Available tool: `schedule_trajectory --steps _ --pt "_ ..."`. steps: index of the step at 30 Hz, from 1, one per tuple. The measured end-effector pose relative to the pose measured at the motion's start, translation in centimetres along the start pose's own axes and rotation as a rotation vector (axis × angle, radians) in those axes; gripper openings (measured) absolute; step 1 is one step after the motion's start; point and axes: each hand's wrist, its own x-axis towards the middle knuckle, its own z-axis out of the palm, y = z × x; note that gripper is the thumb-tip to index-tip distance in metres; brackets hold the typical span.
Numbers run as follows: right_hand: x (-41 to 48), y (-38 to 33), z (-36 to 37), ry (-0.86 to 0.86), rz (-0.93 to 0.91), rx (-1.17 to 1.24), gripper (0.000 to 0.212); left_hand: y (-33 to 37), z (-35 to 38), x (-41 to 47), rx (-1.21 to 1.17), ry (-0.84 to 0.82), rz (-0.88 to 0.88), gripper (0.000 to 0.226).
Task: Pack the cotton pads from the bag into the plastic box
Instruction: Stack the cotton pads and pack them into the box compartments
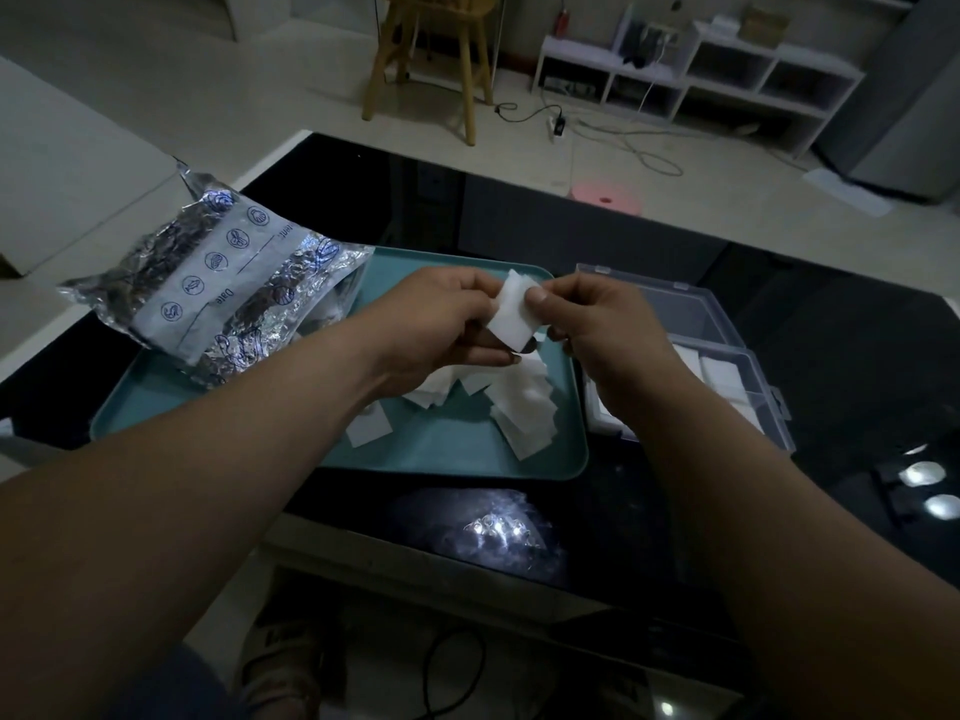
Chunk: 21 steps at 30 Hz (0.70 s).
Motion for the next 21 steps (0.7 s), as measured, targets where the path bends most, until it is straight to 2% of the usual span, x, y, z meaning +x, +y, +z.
schedule_trajectory --steps 3,5,7,9,12,16,19,21 --pt "-0.1 0.0 0.4 0.016 -0.010 -0.032 0.012 0.1 0.2 -0.2 -0.049 -0.008 -0.013 0.023" --pt "-0.3 0.0 0.7 0.012 -0.020 -0.057 0.013 0.0 0.2 -0.3 0.016 0.007 -0.009 0.020" --pt "-0.2 -0.1 0.8 0.046 -0.026 -0.051 0.015 0.1 0.1 -0.2 0.079 0.072 0.012 0.016" --pt "-0.1 -0.1 0.7 0.096 -0.035 -0.112 0.017 0.6 -0.5 0.0 0.039 0.183 0.027 0.014" --pt "-0.2 0.4 0.9 0.011 -0.119 -0.451 0.020 1.4 -1.5 -0.1 -0.031 0.291 0.050 0.013" --pt "-1.1 1.7 2.2 -0.217 -0.236 -0.903 0.057 0.7 -1.7 -0.4 -0.003 0.288 -0.010 0.021" --pt "-1.6 1.4 2.5 -0.193 -0.230 -0.975 0.062 0.2 -1.6 -0.1 0.059 0.279 -0.049 0.026" --pt "-1.8 1.1 2.4 -0.201 -0.144 -1.009 0.070 0.1 -1.8 0.1 0.063 0.279 -0.053 0.027"
